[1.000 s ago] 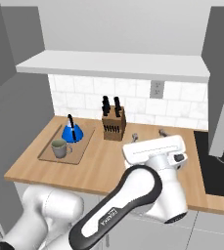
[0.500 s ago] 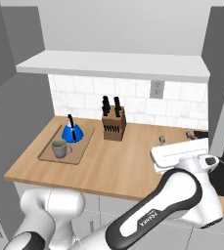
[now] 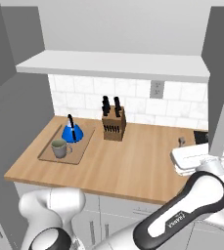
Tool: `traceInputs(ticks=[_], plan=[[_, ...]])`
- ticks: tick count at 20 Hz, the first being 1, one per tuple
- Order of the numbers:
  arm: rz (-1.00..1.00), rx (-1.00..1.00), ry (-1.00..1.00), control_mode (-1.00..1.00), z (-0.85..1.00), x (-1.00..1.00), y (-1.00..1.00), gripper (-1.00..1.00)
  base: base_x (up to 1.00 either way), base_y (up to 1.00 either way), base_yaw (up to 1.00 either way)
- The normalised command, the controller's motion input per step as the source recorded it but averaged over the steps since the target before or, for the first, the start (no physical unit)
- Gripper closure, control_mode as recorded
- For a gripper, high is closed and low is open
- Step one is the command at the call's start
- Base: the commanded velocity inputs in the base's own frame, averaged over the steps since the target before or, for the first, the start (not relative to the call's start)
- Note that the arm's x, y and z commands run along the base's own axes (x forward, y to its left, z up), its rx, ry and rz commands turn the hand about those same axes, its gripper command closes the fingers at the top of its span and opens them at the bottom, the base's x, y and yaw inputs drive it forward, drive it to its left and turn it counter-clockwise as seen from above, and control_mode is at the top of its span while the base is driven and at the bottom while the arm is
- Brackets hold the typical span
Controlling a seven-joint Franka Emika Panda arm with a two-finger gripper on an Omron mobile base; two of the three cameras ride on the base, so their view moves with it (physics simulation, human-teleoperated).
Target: Pick the kettle from the counter and place it on the tray. Then pick the mug from the cabinet and place it on the tray. Then close the cabinet doors.
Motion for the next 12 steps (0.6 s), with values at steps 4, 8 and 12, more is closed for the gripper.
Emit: traceInputs(ticks=[4,8,12], plan=[[0.00,0.00,0.00,-1.00,0.11,0.00,-0.16,-1.00,0.00,0.00,0.00],[0.00,-0.07,0.00,-1.00,0.10,0.00,-0.04,-1.00,0.00,0.00,0.00],[0.03,-0.16,0.02,-1.00,0.03,0.05,0.00,-1.00,0.00,0.00,0.00]])
